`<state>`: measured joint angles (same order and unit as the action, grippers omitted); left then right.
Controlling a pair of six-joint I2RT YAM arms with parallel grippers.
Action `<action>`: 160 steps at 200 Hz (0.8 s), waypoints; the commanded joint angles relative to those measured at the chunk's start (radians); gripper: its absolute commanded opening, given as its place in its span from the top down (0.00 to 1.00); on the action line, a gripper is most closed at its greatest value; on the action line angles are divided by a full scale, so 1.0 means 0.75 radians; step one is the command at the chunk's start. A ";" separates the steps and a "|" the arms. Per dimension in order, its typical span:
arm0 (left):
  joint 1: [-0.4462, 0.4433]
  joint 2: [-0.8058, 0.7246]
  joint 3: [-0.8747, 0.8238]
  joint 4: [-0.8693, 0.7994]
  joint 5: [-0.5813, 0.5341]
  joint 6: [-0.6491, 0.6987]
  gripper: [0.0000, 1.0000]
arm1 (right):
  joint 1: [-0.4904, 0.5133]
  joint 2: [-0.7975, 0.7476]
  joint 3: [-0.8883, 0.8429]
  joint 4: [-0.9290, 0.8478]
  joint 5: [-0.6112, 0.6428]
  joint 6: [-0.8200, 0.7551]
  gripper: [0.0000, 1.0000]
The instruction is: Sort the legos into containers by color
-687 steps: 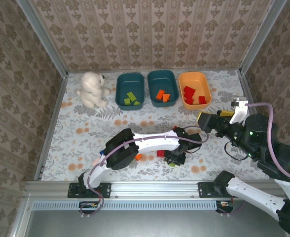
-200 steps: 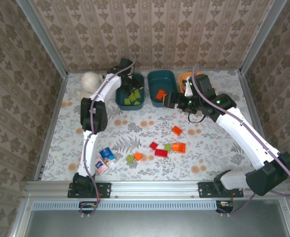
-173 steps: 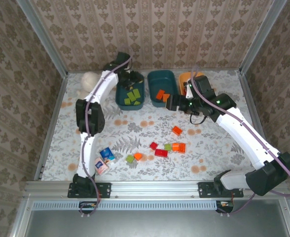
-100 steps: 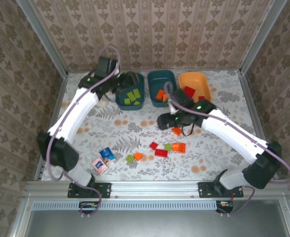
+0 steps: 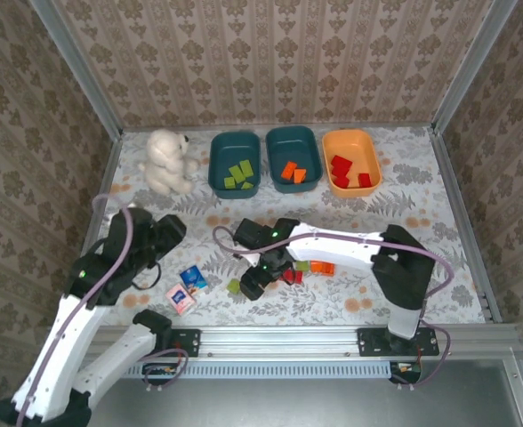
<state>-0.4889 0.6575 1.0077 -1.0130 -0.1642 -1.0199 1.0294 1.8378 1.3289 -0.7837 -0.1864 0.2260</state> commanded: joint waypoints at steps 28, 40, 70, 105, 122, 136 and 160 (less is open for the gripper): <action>-0.001 -0.058 0.012 -0.218 -0.114 -0.084 0.33 | 0.024 0.155 0.115 0.031 0.097 -0.040 0.24; -0.001 -0.057 0.022 -0.217 -0.113 -0.083 0.33 | 0.024 0.179 0.134 0.033 0.096 -0.042 0.24; -0.001 -0.053 0.037 -0.212 -0.109 -0.064 0.33 | 0.025 0.247 0.180 0.035 0.091 -0.031 0.23; -0.001 -0.052 0.029 -0.191 -0.092 -0.060 0.33 | 0.024 0.297 0.227 0.036 0.109 -0.017 0.31; -0.001 -0.046 0.022 -0.182 -0.085 -0.060 0.33 | 0.024 0.312 0.247 0.037 0.113 -0.014 0.36; -0.001 -0.042 0.018 -0.171 -0.080 -0.061 0.33 | 0.024 0.323 0.257 0.032 0.118 -0.011 0.41; -0.001 -0.034 0.012 -0.153 -0.070 -0.061 0.34 | 0.024 0.337 0.267 0.023 0.132 -0.011 0.50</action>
<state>-0.4889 0.6243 1.0092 -1.1374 -0.2214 -1.0626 1.0428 2.0651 1.4986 -0.7479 -0.1162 0.2134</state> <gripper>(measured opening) 0.664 0.541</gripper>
